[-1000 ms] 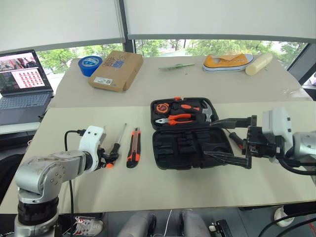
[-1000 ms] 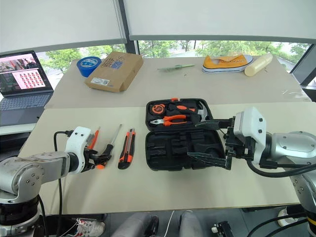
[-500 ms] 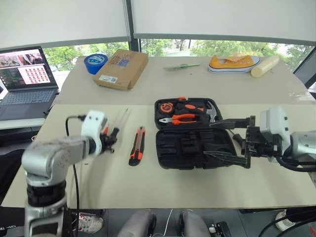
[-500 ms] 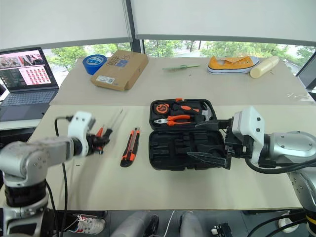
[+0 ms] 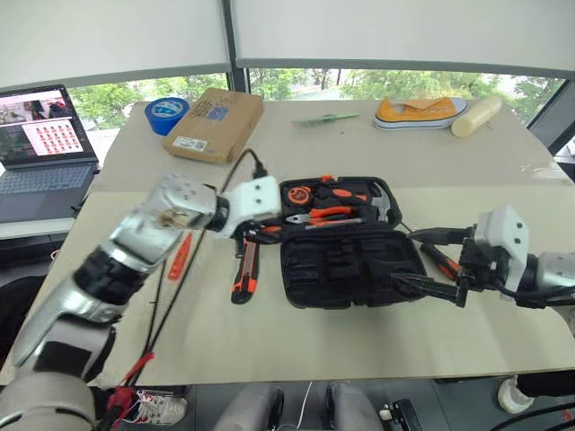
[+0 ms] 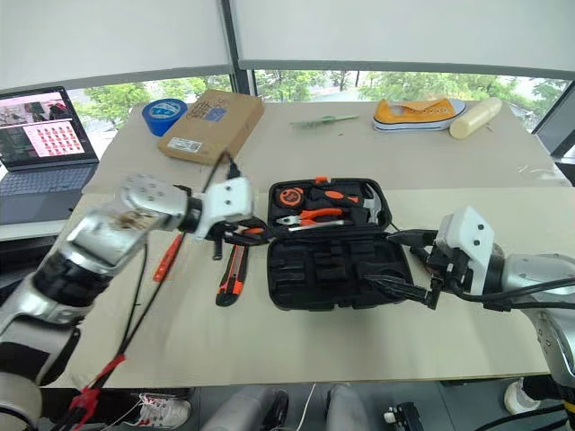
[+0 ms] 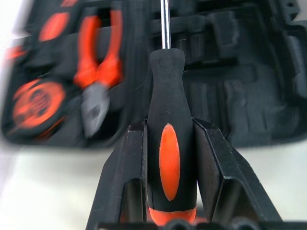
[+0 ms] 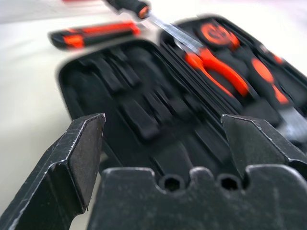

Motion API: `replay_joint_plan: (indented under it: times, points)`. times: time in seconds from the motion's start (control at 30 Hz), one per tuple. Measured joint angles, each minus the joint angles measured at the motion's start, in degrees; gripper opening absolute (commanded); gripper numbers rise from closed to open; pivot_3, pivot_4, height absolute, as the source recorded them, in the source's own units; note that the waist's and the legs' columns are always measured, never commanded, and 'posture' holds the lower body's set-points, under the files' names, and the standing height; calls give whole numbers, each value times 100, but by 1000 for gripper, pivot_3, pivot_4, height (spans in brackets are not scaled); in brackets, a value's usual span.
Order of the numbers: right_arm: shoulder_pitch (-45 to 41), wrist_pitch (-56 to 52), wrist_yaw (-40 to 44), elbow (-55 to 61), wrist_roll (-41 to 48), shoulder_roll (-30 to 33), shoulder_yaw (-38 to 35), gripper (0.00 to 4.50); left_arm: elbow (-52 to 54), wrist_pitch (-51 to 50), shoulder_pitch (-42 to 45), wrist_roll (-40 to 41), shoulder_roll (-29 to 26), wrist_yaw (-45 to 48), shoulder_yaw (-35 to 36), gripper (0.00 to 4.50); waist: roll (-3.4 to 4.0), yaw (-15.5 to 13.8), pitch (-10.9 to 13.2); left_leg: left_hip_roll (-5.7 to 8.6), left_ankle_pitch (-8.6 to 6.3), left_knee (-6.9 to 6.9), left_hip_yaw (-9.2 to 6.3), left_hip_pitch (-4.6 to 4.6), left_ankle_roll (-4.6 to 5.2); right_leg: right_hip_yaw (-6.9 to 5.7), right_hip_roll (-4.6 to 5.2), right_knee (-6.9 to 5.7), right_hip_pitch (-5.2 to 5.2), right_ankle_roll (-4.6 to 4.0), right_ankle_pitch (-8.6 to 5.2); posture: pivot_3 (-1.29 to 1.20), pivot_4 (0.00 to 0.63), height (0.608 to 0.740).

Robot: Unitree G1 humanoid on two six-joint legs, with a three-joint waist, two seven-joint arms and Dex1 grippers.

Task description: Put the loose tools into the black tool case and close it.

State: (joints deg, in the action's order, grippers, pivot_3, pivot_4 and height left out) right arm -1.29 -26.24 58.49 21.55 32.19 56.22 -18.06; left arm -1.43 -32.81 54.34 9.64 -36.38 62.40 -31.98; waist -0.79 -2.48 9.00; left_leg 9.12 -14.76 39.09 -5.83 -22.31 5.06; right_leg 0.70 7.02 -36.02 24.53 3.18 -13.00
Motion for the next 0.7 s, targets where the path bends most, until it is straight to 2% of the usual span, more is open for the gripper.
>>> replay_joint_plan:
  times: [0.1, 0.23, 0.7]
  points:
    - [163, 36, -3, 2, -43, -2, -210, 4500, -609, -53, 326, -362, 702, -119, -267, 865, -3, 24, 2, -2, 1, 4, 0, -9, 2, 3, 0, -5, 9, 1, 1, 0, 150, 735]
    - [420, 38, -18, 71, -53, -45, -408, 4500, -1106, -309, 544, -654, 1222, -209, -317, 865, -4, 69, 2, -5, 1, 3, 2, -12, 2, 8, 1, -11, 20, 1, 1, 0, 150, 735]
    - [475, 38, -263, 272, -56, -186, -527, 4500, -1381, -269, 624, -1292, 1337, 186, -350, 865, -4, 69, 2, -1, 1, 11, 2, -16, 2, 8, -2, -15, 25, 2, 1, 0, 150, 735]
